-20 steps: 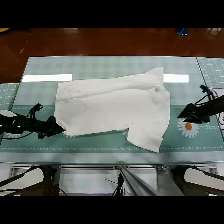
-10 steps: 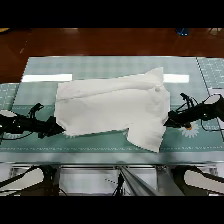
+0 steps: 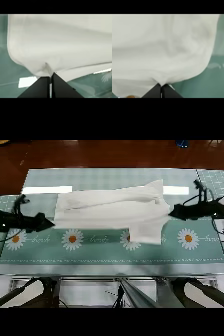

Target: Fold the shirts.

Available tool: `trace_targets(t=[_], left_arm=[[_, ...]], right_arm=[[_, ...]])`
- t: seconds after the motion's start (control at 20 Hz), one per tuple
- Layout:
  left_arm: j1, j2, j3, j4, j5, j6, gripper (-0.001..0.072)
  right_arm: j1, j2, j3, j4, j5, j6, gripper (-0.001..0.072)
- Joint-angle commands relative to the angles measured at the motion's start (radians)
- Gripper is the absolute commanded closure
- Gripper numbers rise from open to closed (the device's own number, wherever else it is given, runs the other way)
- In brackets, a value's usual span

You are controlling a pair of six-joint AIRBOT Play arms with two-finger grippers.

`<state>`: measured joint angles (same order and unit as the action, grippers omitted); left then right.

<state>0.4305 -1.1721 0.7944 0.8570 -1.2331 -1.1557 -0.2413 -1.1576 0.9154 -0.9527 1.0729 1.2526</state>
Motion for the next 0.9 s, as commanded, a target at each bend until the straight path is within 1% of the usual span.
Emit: trace_targets(t=[0.0, 0.1, 0.3, 0.45, 0.6, 0.85], left_arm=[[-0.010, 0.042, 0.137, -0.147, 0.022, 0.000, 0.0684], [-0.052, 0.042, 0.150, -0.195, 0.130, 0.000, 0.0684], [-0.156, -0.008, 0.150, -0.196, 0.366, 0.000, 0.0684], [-0.189, -0.057, 0.150, -0.196, 0.525, 0.000, 0.0684], [-0.196, -0.130, 0.150, -0.196, 0.570, 0.000, 0.0684], [-0.196, -0.241, 0.150, -0.196, 0.575, 0.000, 0.0683]], right_arm=[[0.013, 0.023, 0.114, 0.126, -0.198, -0.004, 0.0686], [0.061, -0.024, 0.156, 0.129, -0.311, -0.004, 0.0686], [0.174, -0.167, 0.218, 0.135, -0.557, -0.009, 0.0686], [0.227, -0.285, 0.278, 0.137, -0.643, -0.008, 0.0686], [0.245, -0.389, 0.325, 0.137, -0.677, 0.003, 0.0685], [0.243, -0.464, 0.329, 0.135, -0.690, 0.018, 0.0683]])
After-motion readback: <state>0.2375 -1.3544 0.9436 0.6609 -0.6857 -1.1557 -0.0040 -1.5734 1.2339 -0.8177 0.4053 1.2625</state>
